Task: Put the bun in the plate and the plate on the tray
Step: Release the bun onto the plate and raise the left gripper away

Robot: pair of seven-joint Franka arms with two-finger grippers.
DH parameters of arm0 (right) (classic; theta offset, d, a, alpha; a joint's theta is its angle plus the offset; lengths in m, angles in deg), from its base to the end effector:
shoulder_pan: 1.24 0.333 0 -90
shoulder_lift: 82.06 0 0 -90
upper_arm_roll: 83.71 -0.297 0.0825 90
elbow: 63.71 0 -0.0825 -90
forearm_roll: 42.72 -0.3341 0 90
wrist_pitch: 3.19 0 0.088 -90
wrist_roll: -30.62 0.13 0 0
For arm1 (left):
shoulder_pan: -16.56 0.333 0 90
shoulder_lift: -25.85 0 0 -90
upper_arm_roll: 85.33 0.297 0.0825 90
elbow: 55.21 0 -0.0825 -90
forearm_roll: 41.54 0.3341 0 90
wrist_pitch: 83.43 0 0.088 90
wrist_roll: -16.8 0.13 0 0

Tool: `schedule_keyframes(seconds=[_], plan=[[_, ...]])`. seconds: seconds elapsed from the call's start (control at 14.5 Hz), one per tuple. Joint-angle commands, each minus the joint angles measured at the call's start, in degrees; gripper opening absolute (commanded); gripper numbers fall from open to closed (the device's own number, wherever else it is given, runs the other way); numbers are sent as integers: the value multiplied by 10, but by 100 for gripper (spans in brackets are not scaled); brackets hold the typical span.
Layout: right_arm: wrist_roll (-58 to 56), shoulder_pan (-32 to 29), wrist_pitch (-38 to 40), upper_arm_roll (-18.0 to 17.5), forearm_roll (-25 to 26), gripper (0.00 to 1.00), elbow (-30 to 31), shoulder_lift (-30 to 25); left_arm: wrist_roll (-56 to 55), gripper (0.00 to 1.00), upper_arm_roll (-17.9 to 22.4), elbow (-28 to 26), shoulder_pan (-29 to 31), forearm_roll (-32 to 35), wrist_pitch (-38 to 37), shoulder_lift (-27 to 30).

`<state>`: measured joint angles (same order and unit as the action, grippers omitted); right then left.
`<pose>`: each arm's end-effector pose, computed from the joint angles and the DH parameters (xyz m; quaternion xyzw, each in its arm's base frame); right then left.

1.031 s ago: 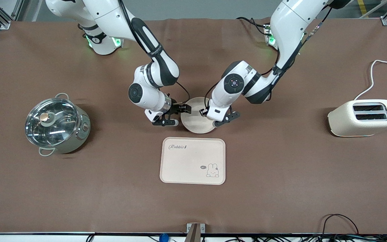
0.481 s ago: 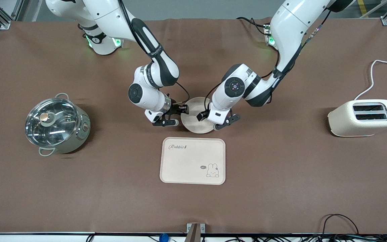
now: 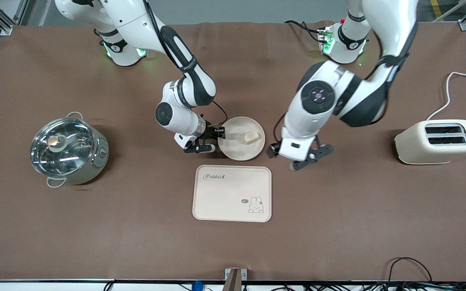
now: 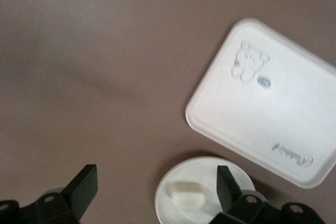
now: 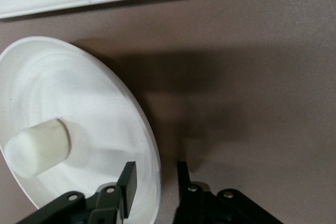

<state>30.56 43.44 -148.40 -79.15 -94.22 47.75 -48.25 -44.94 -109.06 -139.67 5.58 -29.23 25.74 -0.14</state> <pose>0.4425 0.3760 0.1775 -0.9735 0.0172 0.0719 0.2165 0.5492 -0.3097 0.4110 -0.9756 -0.2190 -0.0155 0.0025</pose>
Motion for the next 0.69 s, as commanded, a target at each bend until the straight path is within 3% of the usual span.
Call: schedule_keyframes(seconds=[0.0, 0.07, 0.41, 0.62], plan=[[-11, 4, -2, 3, -12, 10, -3, 2, 62, 100, 0, 9, 35, 26, -20, 43], [-11, 4, -2, 3, -12, 5, -3, 2, 94, 100, 0, 9, 55, 26, -33, 60], [-2, 3, 3, 3, -13, 5, -2, -7, 288, 100, -2, 8, 137, 19, -101, 137], [-1, 0, 4, 3, -14, 5, 7, -34, 361, 100, -2, 8, 154, 9, -148, 178]])
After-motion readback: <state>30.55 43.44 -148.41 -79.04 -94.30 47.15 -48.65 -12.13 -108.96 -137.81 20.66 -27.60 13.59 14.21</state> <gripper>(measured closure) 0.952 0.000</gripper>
